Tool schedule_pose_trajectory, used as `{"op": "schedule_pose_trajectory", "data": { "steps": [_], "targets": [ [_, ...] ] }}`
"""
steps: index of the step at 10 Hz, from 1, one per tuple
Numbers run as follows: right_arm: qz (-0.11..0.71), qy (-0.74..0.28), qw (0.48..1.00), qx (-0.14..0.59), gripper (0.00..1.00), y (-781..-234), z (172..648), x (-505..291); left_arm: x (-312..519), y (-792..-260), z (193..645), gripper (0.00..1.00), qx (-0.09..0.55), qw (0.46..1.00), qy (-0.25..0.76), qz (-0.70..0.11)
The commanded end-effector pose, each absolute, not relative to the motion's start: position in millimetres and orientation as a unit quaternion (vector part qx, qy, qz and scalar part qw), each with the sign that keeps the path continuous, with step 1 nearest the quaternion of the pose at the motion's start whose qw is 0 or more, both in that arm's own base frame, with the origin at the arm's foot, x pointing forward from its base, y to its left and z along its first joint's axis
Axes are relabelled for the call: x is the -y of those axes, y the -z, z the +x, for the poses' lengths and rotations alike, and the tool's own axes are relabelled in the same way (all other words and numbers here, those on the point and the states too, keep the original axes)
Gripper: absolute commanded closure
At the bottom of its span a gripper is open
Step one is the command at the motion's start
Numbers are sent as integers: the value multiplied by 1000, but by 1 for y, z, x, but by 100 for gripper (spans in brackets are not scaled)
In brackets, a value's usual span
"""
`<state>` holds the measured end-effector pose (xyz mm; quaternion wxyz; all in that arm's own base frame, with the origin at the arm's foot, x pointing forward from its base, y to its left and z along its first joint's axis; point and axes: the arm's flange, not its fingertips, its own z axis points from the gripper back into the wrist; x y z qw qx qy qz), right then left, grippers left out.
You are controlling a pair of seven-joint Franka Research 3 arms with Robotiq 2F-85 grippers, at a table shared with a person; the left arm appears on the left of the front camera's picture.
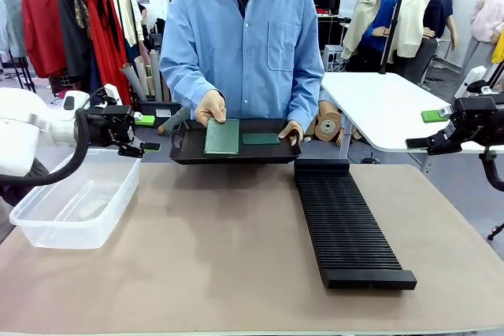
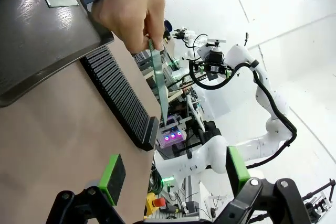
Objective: Sort PCBs into racks and boxes based on the side picked up.
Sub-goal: Pick up the Blank PCB handed by the Human.
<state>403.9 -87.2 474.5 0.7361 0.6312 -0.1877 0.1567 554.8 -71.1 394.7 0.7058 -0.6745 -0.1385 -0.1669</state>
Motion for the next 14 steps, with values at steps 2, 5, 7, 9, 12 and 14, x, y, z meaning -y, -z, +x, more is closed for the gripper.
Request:
{"op": "schedule_pose_trajectory", "data": {
  "steps": [2, 5, 7, 9, 12, 14],
  "targets": [
    [634, -155, 735, 186, 0, -477, 404, 87, 96, -383, 557, 0, 160, 697, 159, -681],
    [634, -155, 735, 186, 0, -477, 404, 87, 121, -368, 568, 0, 172, 684, 143, -695],
    [634, -155, 735, 186, 0, -477, 404, 87, 139, -362, 573, 0, 177, 685, 142, -692],
    [634, -155, 735, 186, 0, -477, 404, 87, 159, -361, 579, 0, 172, 690, 154, -687],
    [634, -155, 735, 186, 0, -477, 404, 87, 183, -361, 580, 0, 162, 693, 169, -682],
    [634, -155, 735, 186, 0, -477, 404, 87, 185, -358, 582, 0, 165, 695, 165, -680]
  ]
}}
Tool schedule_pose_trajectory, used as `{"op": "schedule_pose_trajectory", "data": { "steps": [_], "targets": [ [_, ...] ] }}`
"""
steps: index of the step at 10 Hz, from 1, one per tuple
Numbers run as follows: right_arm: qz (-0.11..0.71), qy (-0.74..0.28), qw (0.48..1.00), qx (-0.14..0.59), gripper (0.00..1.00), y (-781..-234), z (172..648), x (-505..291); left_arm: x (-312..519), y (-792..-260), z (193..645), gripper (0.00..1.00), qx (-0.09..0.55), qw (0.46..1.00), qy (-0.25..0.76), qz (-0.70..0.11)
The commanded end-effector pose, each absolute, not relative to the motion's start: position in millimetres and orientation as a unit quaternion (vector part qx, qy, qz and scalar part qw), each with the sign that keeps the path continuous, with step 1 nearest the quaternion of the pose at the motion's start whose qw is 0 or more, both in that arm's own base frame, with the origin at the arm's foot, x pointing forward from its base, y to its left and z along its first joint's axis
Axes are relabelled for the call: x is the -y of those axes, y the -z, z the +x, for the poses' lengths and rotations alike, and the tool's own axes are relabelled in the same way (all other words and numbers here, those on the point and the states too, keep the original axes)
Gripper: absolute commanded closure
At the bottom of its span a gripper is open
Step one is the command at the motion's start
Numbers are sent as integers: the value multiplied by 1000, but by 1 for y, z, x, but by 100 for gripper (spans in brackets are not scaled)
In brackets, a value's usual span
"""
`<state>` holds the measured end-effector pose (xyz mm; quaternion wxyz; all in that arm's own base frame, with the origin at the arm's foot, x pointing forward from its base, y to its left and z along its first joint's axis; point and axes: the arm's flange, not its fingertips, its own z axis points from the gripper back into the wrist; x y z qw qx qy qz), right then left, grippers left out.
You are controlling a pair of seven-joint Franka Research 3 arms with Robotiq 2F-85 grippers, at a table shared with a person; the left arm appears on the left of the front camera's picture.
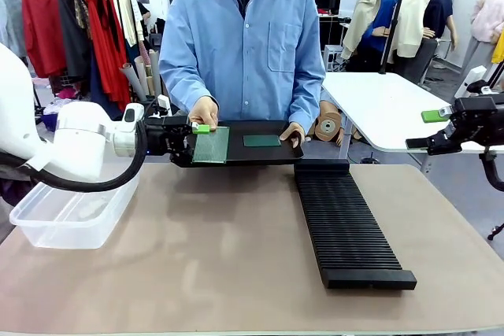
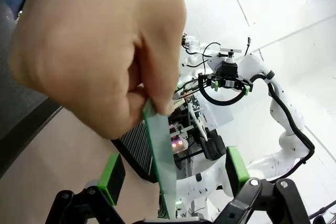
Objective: Sort PCBs into racks and boxes based on the side picked up.
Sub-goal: Pick up the Blank PCB handed by the Human.
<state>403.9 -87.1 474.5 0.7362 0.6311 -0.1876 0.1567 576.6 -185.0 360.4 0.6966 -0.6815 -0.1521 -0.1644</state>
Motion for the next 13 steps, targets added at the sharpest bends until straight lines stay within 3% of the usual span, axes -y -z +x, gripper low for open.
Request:
{"op": "schedule_pose_trajectory", "data": {
  "steps": [1, 6, 13],
  "targets": [
    [634, -155, 735, 186, 0, -477, 404, 87, 183, -357, 581, 10, 169, 695, 164, -680],
    [634, -155, 735, 186, 0, -477, 404, 87, 181, -357, 579, 100, 167, 696, 165, -679],
    [634, -155, 735, 186, 0, -477, 404, 87, 182, -353, 579, 100, 150, 702, 169, -675]
  ]
}}
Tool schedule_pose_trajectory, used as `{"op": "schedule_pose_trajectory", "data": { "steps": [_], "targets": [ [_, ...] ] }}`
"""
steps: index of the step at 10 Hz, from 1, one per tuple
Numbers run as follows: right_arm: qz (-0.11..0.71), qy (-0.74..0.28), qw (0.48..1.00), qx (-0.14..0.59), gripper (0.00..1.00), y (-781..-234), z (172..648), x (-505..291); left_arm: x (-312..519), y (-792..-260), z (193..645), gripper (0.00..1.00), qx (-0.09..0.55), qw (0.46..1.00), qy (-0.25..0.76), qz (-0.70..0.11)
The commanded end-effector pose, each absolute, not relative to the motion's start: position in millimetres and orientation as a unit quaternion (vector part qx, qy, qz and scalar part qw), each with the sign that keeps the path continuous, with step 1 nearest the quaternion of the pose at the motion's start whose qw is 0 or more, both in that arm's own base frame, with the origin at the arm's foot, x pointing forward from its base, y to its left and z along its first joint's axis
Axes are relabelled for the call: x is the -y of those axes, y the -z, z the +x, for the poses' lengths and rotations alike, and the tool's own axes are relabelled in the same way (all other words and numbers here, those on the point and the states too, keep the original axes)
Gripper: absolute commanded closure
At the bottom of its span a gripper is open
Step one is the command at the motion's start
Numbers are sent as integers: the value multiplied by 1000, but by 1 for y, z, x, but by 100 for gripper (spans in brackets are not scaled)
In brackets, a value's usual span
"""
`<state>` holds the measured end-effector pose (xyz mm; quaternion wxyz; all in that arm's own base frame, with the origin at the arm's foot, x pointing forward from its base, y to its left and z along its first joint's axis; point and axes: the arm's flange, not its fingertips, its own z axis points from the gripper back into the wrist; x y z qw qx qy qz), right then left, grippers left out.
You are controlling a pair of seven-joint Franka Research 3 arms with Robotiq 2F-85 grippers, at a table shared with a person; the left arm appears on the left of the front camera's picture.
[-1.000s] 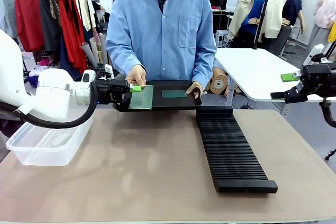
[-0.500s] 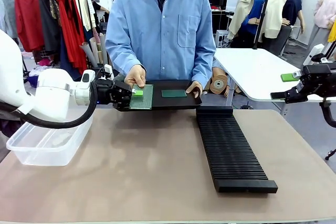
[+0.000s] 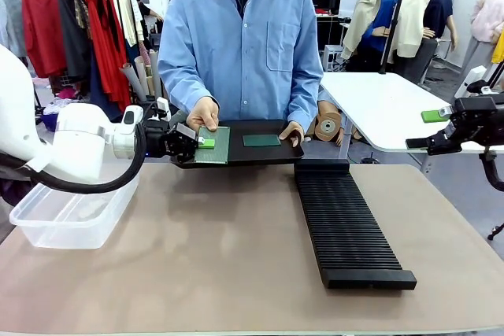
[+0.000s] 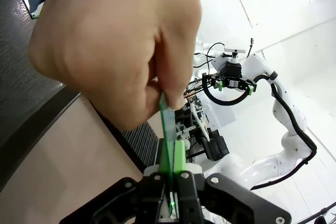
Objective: Sort PCBs into racks and boxes based on the side picked up.
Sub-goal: Pick up the Blank PCB handed by the Human, then if the short side of the Blank PCB is picked up, insert it into the PCB Rack ; if the long side is picked up, place it in the Organizing box.
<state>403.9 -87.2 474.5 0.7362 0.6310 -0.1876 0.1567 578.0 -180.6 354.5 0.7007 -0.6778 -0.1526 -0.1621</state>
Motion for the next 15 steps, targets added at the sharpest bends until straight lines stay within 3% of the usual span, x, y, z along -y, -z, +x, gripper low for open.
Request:
{"op": "schedule_pose_trajectory", "data": {
  "steps": [1, 15],
  "targets": [
    [634, -155, 735, 186, 0, -477, 404, 87, 184, -352, 578, 100, 137, 701, 177, -677],
    [634, -155, 735, 186, 0, -477, 404, 87, 181, -355, 578, 100, 153, 701, 162, -678]
  ]
}}
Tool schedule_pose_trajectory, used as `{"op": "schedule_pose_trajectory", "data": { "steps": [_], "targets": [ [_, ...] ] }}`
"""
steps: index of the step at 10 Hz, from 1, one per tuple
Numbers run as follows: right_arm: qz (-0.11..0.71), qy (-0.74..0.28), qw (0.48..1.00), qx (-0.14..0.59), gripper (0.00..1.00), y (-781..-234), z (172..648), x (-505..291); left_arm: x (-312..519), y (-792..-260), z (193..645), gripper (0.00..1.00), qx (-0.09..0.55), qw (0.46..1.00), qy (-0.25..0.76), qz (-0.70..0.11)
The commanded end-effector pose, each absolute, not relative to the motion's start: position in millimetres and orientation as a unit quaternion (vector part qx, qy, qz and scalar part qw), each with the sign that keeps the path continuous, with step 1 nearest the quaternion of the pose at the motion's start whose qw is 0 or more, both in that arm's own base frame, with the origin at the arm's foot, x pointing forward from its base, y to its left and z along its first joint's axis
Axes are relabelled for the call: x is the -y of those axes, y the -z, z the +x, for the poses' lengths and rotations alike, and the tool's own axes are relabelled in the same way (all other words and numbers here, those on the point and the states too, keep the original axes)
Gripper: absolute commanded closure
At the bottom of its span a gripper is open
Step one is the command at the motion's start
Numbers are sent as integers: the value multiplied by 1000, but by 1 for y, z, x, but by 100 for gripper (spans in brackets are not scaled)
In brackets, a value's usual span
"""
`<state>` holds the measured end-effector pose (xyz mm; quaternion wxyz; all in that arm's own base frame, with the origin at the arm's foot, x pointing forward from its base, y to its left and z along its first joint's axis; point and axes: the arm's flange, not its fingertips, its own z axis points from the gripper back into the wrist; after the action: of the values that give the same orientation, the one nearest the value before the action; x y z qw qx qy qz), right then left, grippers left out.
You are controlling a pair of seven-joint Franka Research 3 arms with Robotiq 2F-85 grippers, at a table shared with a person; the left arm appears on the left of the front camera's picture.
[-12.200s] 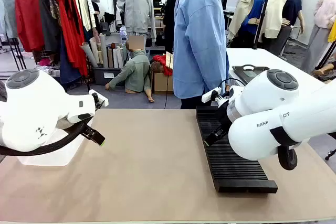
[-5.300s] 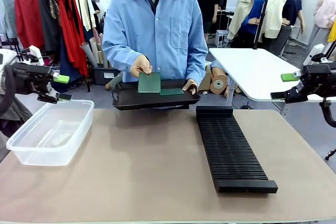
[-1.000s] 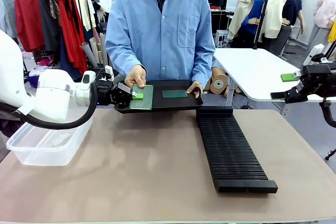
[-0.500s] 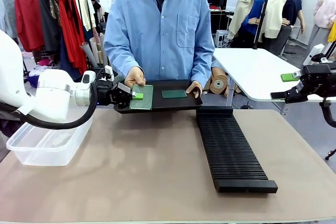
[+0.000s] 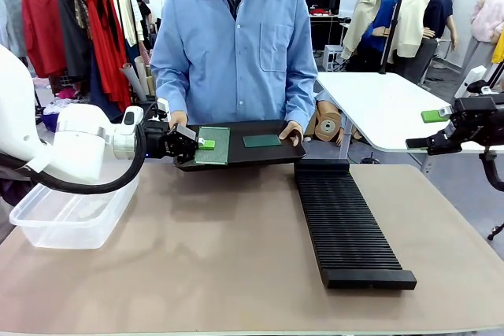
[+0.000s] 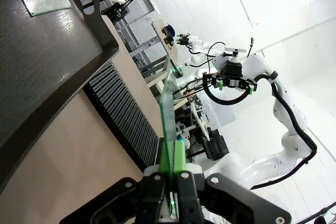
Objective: Sort PCBs into racks and boxes based on the side picked up.
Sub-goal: If the short side of the Blank PCB is picked up, insert it into the PCB Rack ; if the long side is picked up, place it in the Organizing box.
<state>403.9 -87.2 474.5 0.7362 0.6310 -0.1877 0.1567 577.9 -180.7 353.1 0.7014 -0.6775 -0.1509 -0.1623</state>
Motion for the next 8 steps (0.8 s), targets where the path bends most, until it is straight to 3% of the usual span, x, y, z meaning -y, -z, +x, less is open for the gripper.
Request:
{"op": "schedule_pose_trajectory", "data": {
  "steps": [1, 8],
  "targets": [
    [634, -155, 735, 186, 0, -477, 404, 87, 181, -355, 578, 100, 153, 701, 162, -678],
    [634, -155, 735, 186, 0, -477, 404, 87, 181, -355, 578, 100, 153, 701, 162, -678]
  ]
}}
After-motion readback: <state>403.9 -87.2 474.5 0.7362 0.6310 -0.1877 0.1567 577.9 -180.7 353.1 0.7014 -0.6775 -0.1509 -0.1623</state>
